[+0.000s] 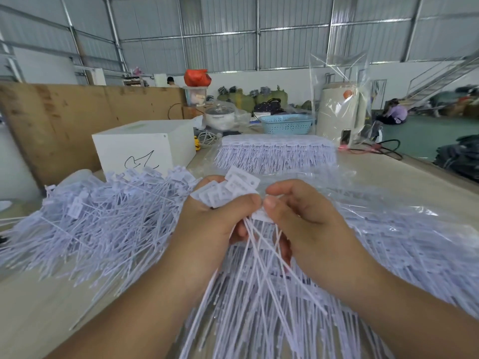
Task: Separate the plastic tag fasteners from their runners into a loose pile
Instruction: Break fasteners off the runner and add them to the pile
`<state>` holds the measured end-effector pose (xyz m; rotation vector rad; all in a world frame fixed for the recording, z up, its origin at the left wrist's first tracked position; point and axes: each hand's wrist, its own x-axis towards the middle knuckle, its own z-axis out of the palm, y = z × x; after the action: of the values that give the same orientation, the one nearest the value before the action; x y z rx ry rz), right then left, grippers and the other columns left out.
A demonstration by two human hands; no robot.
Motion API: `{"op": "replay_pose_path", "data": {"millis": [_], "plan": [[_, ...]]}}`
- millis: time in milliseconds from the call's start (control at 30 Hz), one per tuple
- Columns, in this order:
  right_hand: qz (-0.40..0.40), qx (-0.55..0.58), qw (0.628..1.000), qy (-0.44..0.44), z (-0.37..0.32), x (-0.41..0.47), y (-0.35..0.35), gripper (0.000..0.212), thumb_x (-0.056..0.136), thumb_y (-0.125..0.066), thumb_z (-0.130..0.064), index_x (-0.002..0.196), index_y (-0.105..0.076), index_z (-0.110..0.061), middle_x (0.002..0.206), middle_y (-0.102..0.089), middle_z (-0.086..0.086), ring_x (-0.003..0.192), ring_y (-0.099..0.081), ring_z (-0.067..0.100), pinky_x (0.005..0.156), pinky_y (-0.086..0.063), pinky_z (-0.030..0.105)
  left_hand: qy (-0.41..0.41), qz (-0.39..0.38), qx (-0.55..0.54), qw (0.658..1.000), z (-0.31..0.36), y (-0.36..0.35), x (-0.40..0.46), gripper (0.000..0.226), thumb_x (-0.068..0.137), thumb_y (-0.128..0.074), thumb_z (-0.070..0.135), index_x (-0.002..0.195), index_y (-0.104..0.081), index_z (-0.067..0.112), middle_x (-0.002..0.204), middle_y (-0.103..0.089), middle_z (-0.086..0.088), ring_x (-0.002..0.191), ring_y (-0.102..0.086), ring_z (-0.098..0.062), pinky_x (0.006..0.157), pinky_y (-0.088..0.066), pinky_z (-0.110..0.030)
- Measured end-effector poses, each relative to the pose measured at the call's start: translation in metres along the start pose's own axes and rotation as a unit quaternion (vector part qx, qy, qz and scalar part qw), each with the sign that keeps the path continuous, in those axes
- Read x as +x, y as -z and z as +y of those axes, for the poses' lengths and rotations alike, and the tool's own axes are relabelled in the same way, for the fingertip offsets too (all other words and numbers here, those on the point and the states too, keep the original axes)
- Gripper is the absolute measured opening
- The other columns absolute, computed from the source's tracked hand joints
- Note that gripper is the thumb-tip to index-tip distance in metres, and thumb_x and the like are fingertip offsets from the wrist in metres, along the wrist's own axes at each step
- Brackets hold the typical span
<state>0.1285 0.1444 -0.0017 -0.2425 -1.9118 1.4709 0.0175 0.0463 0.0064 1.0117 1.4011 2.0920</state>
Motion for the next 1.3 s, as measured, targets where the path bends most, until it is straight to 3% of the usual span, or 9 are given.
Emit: {"op": "replay_pose_path", "data": {"millis": [100, 200, 300, 467, 600, 800, 1000, 1167, 1300], "plan": [[-0.006, 0.03, 0.999, -0.034, 0.002, 0.0, -0.004, 0.018, 0.099, -0.05, -0.03, 0.096, -0.06, -0.016, 0.072, -0.063, 0.023, 0.046, -0.051, 0.035, 0.041, -0.045, 0.032, 0.026, -0.02, -0.013, 0.999, -0.005, -0.007, -0.005, 0.025, 0.06, -0.079, 0.02, 0.077, -0.064, 0.009, 0.053, -0.054, -0.007, 0.042, -0.048, -0.018, 0.053, -0.047, -0.037], [0.029, 0.012, 0.998, -0.055, 0.005, 0.002, -0.004, 0.023, 0.1, -0.051, -0.03, 0.089, -0.063, -0.014, 0.065, -0.063, 0.02, 0.04, -0.05, 0.025, 0.039, -0.043, 0.031, 0.04, -0.039, 0.004, 0.998, -0.008, -0.012, -0.007, 0.032, 0.069, -0.074, 0.018, 0.091, -0.064, -0.002, 0.071, -0.067, -0.02, 0.05, -0.062, -0.031, 0.054, -0.052, -0.042], [0.098, 0.021, 0.993, -0.06, 0.009, 0.003, -0.004, 0.025, 0.098, -0.056, -0.025, 0.082, -0.062, -0.008, 0.062, -0.055, 0.019, 0.046, -0.046, 0.023, 0.041, -0.042, 0.03, 0.052, -0.052, 0.036, 0.997, -0.01, -0.019, -0.009, 0.046, 0.065, -0.074, 0.015, 0.107, -0.064, 0.002, 0.094, -0.071, -0.026, 0.085, -0.069, -0.046, 0.075, -0.054, -0.06], [0.146, 0.026, 0.987, -0.067, 0.009, 0.007, -0.002, 0.025, 0.096, -0.059, -0.026, 0.077, -0.06, -0.011, 0.064, -0.059, 0.009, 0.053, -0.052, 0.016, 0.054, -0.042, 0.03, 0.07, -0.124, -0.002, 0.99, -0.009, -0.021, -0.01, 0.055, 0.059, -0.068, -0.005, 0.113, -0.061, -0.005, 0.103, -0.069, -0.027, 0.091, -0.07, -0.034, 0.075, -0.058, -0.036], [0.149, 0.08, 0.98, -0.106, 0.005, 0.009, -0.001, 0.024, 0.097, -0.058, -0.026, 0.078, -0.06, -0.011, 0.069, -0.063, 0.009, 0.063, -0.059, 0.02, 0.061, -0.047, 0.033, 0.039, -0.118, 0.052, 0.991, -0.012, -0.024, -0.009, 0.061, 0.057, -0.07, -0.004, 0.117, -0.059, 0.001, 0.106, -0.071, -0.02, 0.1, -0.069, -0.031, 0.086, -0.056, -0.037], [0.081, 0.146, 0.974, -0.151, 0.003, 0.003, -0.01, 0.022, 0.101, -0.05, -0.023, 0.081, -0.053, -0.016, 0.076, -0.061, 0.015, 0.062, -0.055, 0.024, 0.054, -0.043, 0.035, 0.045, -0.062, 0.116, 0.99, -0.015, -0.019, -0.007, 0.036, 0.054, -0.063, -0.002, 0.086, -0.072, 0.01, 0.083, -0.071, -0.021, 0.07, -0.069, -0.025, 0.061, -0.052, -0.033], [0.083, 0.115, 0.977, -0.158, 0.003, 0.006, -0.007, 0.022, 0.1, -0.052, -0.023, 0.08, -0.051, -0.017, 0.076, -0.054, 0.013, 0.065, -0.052, 0.026, 0.057, -0.043, 0.038, 0.055, -0.06, 0.113, 0.99, -0.01, -0.022, -0.011, 0.031, 0.06, -0.067, -0.004, 0.086, -0.072, 0.011, 0.07, -0.071, -0.012, 0.055, -0.065, -0.018, 0.05, -0.053, -0.027], [0.003, 0.227, 0.968, -0.11, -0.007, 0.005, -0.004, 0.01, 0.086, -0.063, -0.019, 0.089, -0.058, -0.011, 0.076, -0.063, 0.009, 0.061, -0.058, 0.022, 0.054, -0.048, 0.032, 0.044, -0.054, 0.108, 0.992, 0.001, -0.023, -0.013, 0.034, 0.058, -0.056, 0.003, 0.09, -0.067, 0.007, 0.053, -0.057, -0.002, 0.043, -0.054, -0.011, 0.039, -0.04, -0.017], [-0.052, 0.24, 0.964, -0.105, -0.006, 0.006, -0.005, 0.047, 0.073, -0.074, -0.017, 0.113, -0.054, -0.004, 0.076, -0.053, 0.031, 0.039, -0.048, 0.028, 0.039, -0.044, 0.029, 0.052, -0.094, 0.122, 0.987, 0.002, -0.027, -0.014, 0.051, 0.056, -0.049, 0.002, 0.104, -0.061, 0.014, 0.045, -0.048, -0.001, 0.038, -0.045, -0.012, 0.038, -0.038, -0.02]]}}
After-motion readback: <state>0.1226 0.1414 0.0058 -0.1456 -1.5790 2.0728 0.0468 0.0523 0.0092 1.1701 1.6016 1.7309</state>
